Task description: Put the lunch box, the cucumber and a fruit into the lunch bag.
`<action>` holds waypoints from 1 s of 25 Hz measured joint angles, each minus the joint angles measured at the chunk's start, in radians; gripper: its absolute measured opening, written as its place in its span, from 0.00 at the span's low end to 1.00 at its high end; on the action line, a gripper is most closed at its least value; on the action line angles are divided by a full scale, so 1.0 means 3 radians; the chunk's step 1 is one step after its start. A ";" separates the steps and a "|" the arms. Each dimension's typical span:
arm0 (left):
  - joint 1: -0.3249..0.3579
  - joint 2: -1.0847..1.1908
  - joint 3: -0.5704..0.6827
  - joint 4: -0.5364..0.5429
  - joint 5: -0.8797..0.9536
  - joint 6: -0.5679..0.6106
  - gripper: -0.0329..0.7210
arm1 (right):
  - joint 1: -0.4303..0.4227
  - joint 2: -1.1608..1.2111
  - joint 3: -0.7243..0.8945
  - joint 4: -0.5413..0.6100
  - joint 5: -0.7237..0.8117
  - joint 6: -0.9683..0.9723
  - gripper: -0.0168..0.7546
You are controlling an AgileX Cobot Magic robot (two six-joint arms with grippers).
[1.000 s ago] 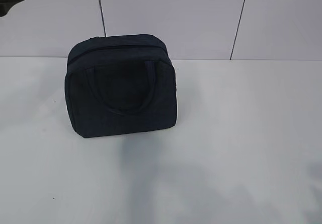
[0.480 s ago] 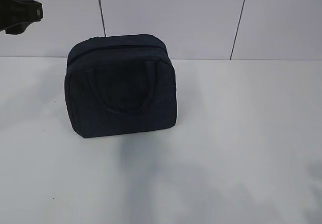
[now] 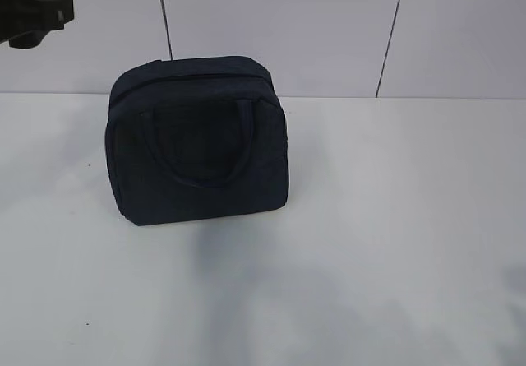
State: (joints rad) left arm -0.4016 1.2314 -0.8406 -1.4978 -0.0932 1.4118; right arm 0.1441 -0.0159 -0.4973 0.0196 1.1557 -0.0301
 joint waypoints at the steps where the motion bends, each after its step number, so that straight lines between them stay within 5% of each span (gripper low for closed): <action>1: 0.0032 0.0000 0.0000 0.0204 0.0109 -0.0233 0.45 | 0.0000 0.0000 0.0000 0.0000 0.0000 0.0000 0.54; 5: 0.0196 0.0000 0.0000 0.0524 0.0503 -0.0609 0.45 | 0.0000 0.0000 0.0000 0.0000 0.0000 0.0000 0.54; 17: 0.0361 -0.0054 0.0000 0.0792 0.1047 -0.0706 0.45 | 0.0000 0.0000 0.0000 0.0000 -0.0003 0.0000 0.54; 21: 0.0482 -0.0258 -0.0007 0.1859 0.1123 -0.1516 0.45 | 0.0000 0.0000 0.0000 0.0000 -0.0008 0.0000 0.54; 25: 0.0577 -0.0583 -0.0042 0.3640 0.1278 -0.3137 0.45 | 0.0000 0.0000 0.0000 0.0000 -0.0008 0.0000 0.54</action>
State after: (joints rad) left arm -0.2284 1.0565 -0.8531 -0.4059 0.2904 0.4707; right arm 0.1441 -0.0159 -0.4973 0.0196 1.1533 -0.0301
